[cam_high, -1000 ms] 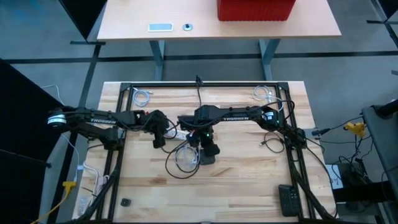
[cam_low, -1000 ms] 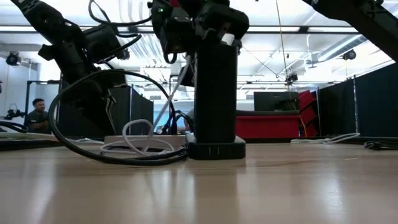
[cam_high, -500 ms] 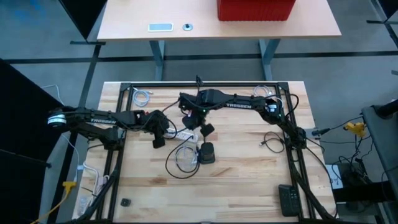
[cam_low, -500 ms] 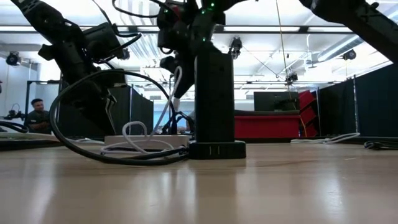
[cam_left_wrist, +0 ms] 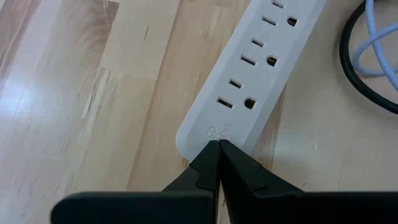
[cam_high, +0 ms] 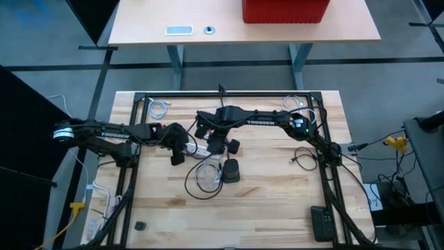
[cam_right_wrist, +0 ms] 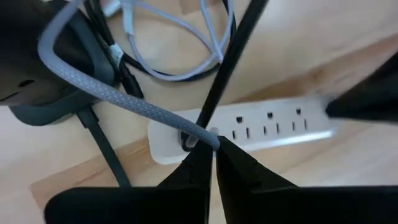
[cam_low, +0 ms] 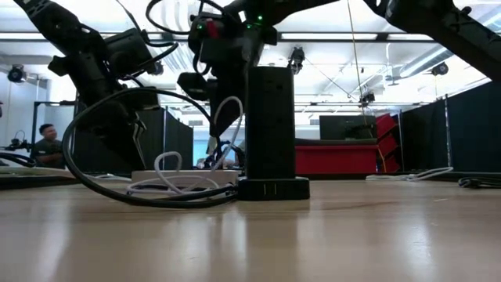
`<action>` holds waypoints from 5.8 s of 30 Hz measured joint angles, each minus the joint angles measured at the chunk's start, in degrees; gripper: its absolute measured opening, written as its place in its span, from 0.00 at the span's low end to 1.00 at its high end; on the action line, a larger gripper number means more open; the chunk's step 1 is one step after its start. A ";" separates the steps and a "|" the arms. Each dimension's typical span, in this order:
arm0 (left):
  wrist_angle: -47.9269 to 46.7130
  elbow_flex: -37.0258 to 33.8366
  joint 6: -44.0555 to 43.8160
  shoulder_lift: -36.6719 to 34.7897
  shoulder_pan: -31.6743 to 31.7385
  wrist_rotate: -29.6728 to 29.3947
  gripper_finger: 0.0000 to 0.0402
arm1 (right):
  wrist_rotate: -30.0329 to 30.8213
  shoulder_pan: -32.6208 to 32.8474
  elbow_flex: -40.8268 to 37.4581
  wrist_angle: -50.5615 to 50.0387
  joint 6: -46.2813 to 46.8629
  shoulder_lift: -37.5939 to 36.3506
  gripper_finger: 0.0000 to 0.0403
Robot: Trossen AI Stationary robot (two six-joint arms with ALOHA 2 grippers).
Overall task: Insert USB
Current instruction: Insert the center white charger cable into the white outlet extension
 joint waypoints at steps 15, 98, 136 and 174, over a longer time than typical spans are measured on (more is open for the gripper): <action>2.66 -0.20 -0.26 0.11 -0.02 0.08 0.00 | -9.52 -5.31 4.81 6.48 -3.64 0.10 0.00; 23.04 12.98 23.78 23.63 -0.86 -7.60 0.00 | 1.64 -11.03 -3.88 -20.14 -34.39 0.33 0.00; 25.44 12.93 22.28 23.67 -1.18 -7.46 0.00 | -0.73 -11.14 -0.22 -22.64 -38.42 2.41 0.00; 25.51 12.98 21.75 23.63 -1.20 -7.42 0.00 | -2.48 -11.23 -0.57 -23.60 -35.86 2.94 0.00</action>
